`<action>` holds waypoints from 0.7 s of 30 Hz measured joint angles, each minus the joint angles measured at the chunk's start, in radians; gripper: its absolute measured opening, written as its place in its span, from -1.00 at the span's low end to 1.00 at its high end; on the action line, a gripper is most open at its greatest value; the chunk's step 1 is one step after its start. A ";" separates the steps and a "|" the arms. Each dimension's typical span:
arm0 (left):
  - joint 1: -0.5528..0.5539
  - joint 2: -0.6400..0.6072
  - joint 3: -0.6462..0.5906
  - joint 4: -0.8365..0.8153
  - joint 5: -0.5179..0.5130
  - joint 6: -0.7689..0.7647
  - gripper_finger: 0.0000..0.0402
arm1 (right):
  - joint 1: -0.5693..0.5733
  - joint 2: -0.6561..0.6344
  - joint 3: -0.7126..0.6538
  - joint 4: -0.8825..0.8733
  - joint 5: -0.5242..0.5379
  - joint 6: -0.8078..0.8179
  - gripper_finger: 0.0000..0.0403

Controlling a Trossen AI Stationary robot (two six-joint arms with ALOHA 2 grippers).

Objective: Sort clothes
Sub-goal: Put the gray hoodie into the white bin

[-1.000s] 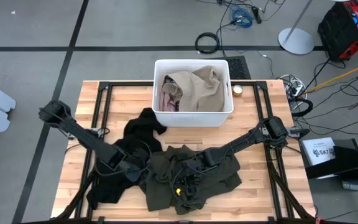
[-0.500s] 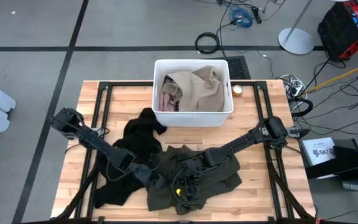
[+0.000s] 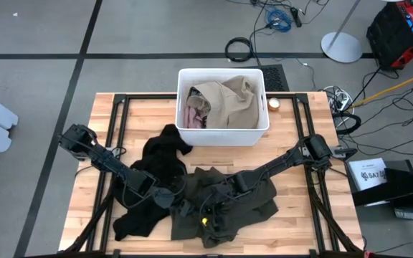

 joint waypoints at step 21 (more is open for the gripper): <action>0.003 -0.003 0.001 0.042 0.037 0.058 0.29 | 0.004 -0.003 0.001 0.039 0.107 -0.095 -0.79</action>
